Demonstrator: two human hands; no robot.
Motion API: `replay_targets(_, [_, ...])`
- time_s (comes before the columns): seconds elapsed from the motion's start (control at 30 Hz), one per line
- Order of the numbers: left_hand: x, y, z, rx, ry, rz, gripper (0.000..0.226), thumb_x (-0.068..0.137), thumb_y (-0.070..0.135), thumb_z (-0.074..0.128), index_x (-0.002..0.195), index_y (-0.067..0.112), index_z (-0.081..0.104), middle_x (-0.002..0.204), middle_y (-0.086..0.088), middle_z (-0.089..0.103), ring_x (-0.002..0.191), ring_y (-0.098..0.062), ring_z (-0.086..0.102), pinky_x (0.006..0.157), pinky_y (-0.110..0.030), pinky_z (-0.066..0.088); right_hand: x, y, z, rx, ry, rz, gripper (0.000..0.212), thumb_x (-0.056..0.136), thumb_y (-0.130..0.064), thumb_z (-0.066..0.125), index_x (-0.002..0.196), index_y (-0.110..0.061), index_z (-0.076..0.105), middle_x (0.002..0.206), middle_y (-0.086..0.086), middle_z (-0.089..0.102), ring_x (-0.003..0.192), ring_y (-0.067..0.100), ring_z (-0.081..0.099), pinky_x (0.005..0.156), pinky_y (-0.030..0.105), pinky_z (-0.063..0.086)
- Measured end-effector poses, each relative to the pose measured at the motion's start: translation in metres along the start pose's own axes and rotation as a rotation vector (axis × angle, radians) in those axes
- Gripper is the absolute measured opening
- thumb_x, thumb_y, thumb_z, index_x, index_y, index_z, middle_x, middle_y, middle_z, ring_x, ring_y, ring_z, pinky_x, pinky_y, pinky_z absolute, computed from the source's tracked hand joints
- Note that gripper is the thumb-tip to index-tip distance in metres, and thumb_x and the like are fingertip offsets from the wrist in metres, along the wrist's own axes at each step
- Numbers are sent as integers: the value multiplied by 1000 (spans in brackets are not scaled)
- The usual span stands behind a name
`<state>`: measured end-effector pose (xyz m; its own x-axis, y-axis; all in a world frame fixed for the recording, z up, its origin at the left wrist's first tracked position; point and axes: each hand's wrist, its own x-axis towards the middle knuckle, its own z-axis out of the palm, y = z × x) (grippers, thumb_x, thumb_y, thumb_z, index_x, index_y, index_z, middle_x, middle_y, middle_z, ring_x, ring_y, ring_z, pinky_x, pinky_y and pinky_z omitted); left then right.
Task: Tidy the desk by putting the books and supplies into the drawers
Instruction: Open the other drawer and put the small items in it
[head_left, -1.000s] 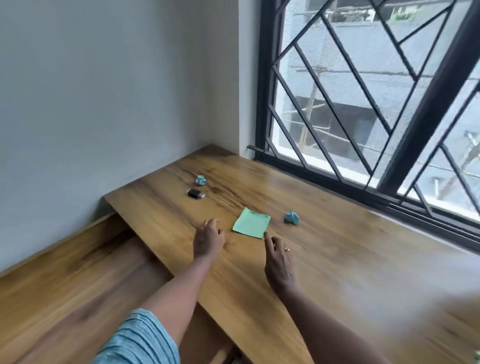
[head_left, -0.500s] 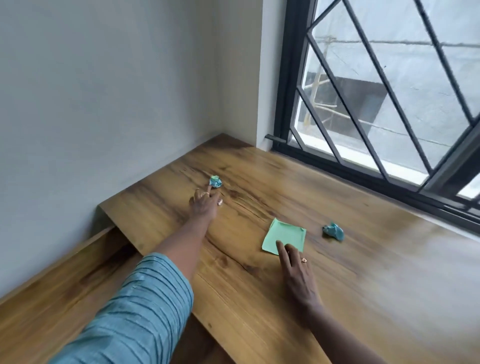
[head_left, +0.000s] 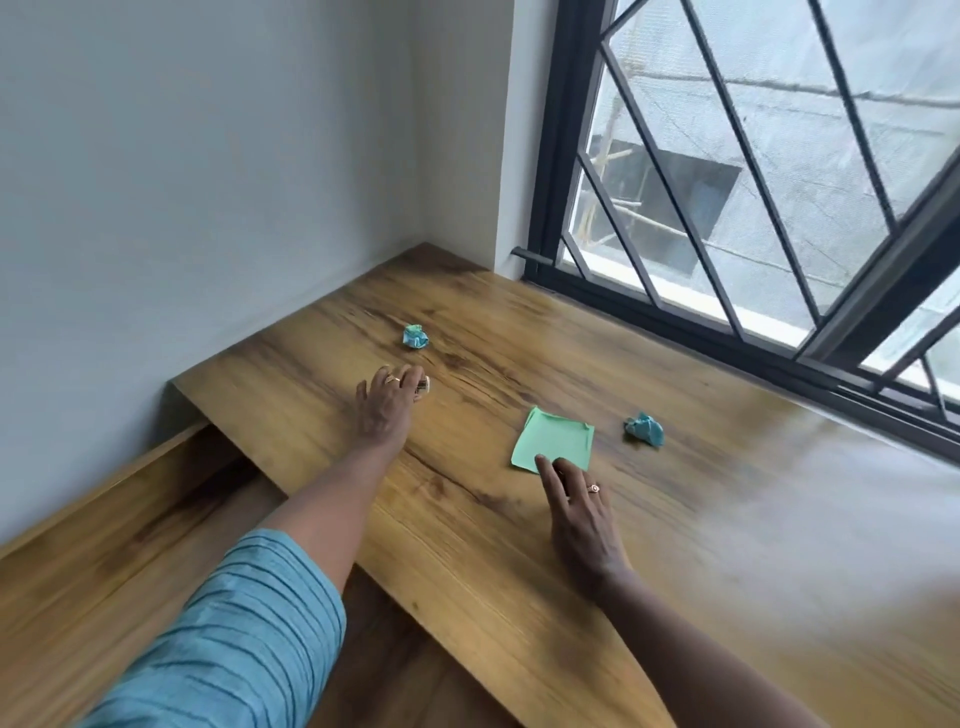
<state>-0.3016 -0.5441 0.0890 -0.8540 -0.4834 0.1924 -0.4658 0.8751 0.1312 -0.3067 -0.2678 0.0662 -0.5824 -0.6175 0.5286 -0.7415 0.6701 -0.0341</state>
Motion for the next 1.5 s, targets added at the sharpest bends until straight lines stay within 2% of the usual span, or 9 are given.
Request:
replay_targets(0.13, [-30, -9, -11, -39, 120, 114, 54, 83, -3, 59, 135, 12, 48, 136, -11, 53, 128, -34, 46, 104, -46, 36, -12, -17, -11, 75, -34, 57, 64, 69, 0, 67, 128, -10, 44, 108, 16, 60, 71, 28, 64, 56, 34, 55])
replay_targets(0.3, [-80, -23, -41, -1, 252, 248, 62, 53, -6, 84, 109, 6, 64, 100, -13, 72, 88, -39, 68, 76, -44, 55, -33, -44, -46, 42, -71, -11, 49, 78, -8, 31, 125, -11, 44, 104, 13, 65, 79, 26, 65, 60, 33, 55])
replay_targets(0.53, [-190, -23, -94, -140, 298, 224, 49, 71, -12, 71, 117, 0, 60, 108, -20, 68, 91, -42, 62, 74, -43, 54, -103, -73, -118, 43, -50, -14, 50, 76, -7, 32, 123, -15, 44, 107, 7, 65, 90, 26, 61, 63, 37, 54])
replay_targets(0.63, [-237, -24, -105, -182, 288, 234, 52, 77, -9, 67, 123, 11, 52, 109, -17, 68, 89, -40, 61, 69, -41, 54, -129, -87, -142, 92, -85, 20, 58, 67, -12, 54, 125, -15, 44, 109, 6, 61, 93, 26, 55, 66, 38, 55])
replay_targets(0.7, [-264, -33, -108, -228, 230, 302, 57, 79, -7, 66, 123, 19, 40, 109, -14, 68, 87, -33, 65, 78, -40, 57, -147, -103, -156, 122, -175, 4, 78, 55, -18, 74, 126, -15, 42, 110, 6, 61, 92, 28, 60, 68, 38, 57])
replay_targets(0.8, [-302, -43, -122, -349, 89, 291, 41, 86, -5, 60, 125, 5, 54, 109, -13, 66, 87, -24, 67, 85, -30, 56, -164, -129, -173, 93, -147, -29, 49, 76, -18, 52, 124, -16, 44, 102, 6, 67, 84, 27, 67, 63, 36, 57])
replay_targets(1.0, [-348, -85, -140, -334, 14, 138, 31, 84, 23, 68, 113, 16, 59, 105, 2, 67, 98, -18, 62, 89, -33, 50, -167, -168, -192, 148, -178, 7, 65, 55, 1, 84, 114, -12, 62, 89, 4, 69, 68, 24, 66, 52, 31, 54])
replay_targets(1.23, [-382, -124, -153, -354, -113, -41, 34, 83, 24, 70, 115, 16, 61, 112, -2, 67, 106, -18, 61, 90, -29, 46, -163, -210, -184, 321, -216, 118, 47, 97, -9, 44, 143, -17, 39, 119, 10, 58, 104, 32, 61, 75, 36, 52])
replay_targets(1.5, [-403, -181, -125, -447, -318, -246, 29, 80, 19, 74, 108, 18, 63, 109, 3, 66, 103, -15, 60, 86, -26, 46, -147, -288, -137, 518, -353, 237, 37, 95, -16, 50, 132, -12, 48, 108, 14, 62, 97, 34, 62, 76, 36, 50])
